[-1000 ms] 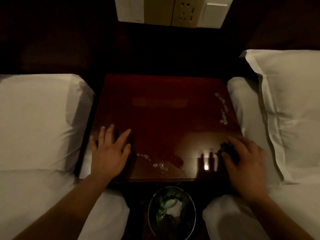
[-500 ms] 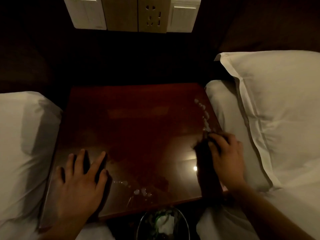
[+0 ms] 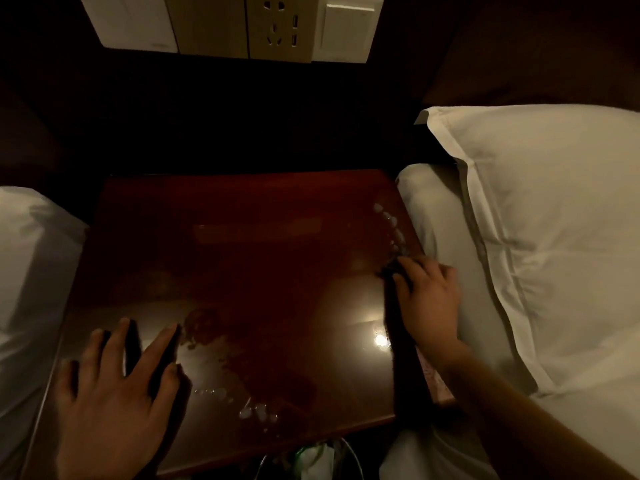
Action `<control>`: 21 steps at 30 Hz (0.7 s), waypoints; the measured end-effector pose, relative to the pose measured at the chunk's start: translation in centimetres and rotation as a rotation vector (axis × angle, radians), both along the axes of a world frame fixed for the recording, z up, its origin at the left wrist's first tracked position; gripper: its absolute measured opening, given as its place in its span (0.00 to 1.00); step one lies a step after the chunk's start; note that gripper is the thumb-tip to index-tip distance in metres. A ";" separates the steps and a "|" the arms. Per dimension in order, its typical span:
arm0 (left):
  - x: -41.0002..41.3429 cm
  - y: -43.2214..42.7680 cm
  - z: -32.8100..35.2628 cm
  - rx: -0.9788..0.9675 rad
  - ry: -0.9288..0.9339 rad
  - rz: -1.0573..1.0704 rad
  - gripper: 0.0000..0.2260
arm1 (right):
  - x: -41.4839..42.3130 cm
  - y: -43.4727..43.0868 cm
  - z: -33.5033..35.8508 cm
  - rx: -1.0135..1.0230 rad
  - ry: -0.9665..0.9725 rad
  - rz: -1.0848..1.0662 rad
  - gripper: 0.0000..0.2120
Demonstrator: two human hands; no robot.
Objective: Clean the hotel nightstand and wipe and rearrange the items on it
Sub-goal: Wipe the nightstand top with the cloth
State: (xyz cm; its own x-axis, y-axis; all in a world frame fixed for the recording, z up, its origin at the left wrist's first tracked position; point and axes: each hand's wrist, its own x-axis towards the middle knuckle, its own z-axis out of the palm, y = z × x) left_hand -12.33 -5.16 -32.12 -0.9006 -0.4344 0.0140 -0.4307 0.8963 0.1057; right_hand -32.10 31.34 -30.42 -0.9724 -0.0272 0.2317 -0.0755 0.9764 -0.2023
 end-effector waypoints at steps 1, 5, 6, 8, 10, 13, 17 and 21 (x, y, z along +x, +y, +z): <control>0.0 -0.1 -0.1 0.001 -0.006 -0.001 0.25 | -0.4 -0.8 0.1 -0.037 -0.022 -0.062 0.14; 0.1 -0.1 0.0 -0.008 -0.033 0.014 0.26 | 3.2 -4.3 -0.4 -0.016 -0.006 0.350 0.13; 0.0 0.0 0.2 0.014 -0.029 0.017 0.26 | 4.4 -4.2 -0.6 -0.016 -0.004 0.485 0.13; -0.2 0.1 0.5 0.071 0.003 0.015 0.26 | 4.6 -2.6 -0.6 -0.003 0.016 0.561 0.12; -0.2 0.2 0.5 0.075 0.019 -0.008 0.26 | 2.8 -1.1 -0.7 -0.031 0.040 0.295 0.12; -0.4 0.6 0.7 0.074 0.043 -0.001 0.27 | -1.1 -1.2 -0.3 -0.129 0.021 -0.126 0.14; -0.4 0.7 1.0 0.087 0.000 0.012 0.27 | -1.7 -4.3 0.2 -0.068 -0.011 -0.021 0.14; -0.3 0.5 0.8 0.090 -0.013 -0.020 0.27 | 0.9 -3.0 -0.1 0.043 -0.020 0.474 0.15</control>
State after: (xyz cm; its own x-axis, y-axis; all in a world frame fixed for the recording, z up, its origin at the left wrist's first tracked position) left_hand -12.63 -4.62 -31.37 -0.9090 -0.4152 -0.0365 -0.4146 0.8918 0.1809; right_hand -31.20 28.31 -30.49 -0.8550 -0.4778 0.2017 -0.5109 0.8429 -0.1690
